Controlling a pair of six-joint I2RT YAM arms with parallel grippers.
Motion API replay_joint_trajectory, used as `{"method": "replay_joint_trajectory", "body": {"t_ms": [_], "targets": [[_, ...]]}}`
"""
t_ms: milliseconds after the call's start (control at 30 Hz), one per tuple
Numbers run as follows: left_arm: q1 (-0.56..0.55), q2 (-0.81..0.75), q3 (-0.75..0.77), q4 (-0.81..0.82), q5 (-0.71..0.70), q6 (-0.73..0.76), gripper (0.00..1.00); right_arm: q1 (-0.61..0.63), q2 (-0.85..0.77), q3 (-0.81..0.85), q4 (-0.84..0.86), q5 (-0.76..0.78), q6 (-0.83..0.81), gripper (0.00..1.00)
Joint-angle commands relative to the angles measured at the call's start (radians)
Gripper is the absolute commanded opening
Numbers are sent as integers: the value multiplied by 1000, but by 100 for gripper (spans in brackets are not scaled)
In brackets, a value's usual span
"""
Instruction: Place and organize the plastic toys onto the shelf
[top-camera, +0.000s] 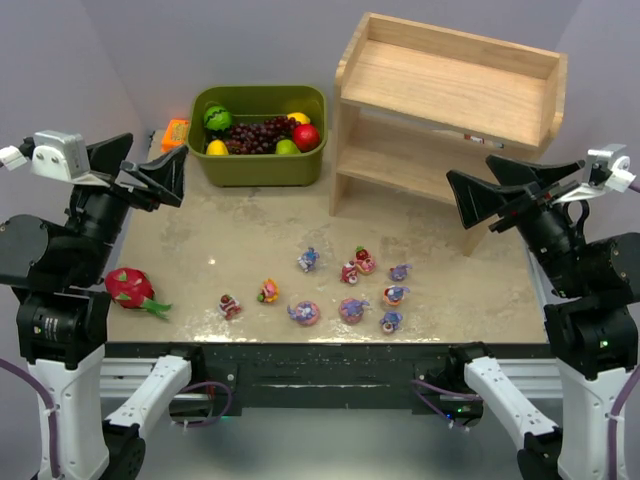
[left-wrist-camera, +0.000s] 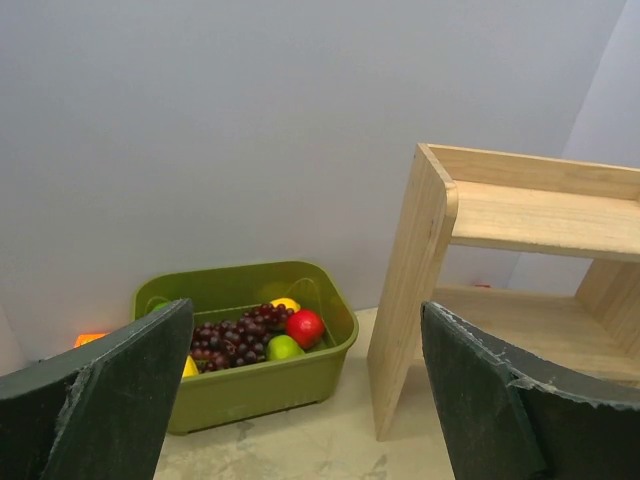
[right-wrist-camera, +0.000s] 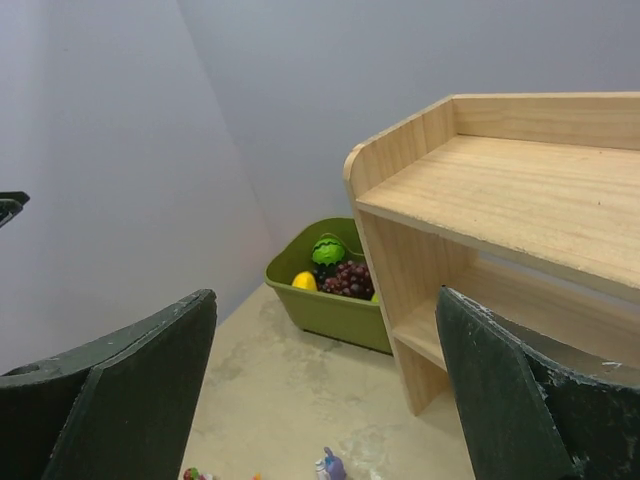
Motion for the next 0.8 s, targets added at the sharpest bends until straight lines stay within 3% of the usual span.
{"method": "replay_joint_trajectory", "body": {"t_ms": [0,400,633,767], "targets": [[7,8,-40,-15,14,0,99,-3,51,-13,-71,-51,0,95],[7,-186,-399,56,49,14,99,-3,-46,-264,-106,-347,-17,91],[7,-197,-529,34,23,-76,99,-5,-136,-457,-161,-352,1,91],[7,-190,-601,27,27,-91,99,-5,-181,-612,-192,-276,27,90]]}}
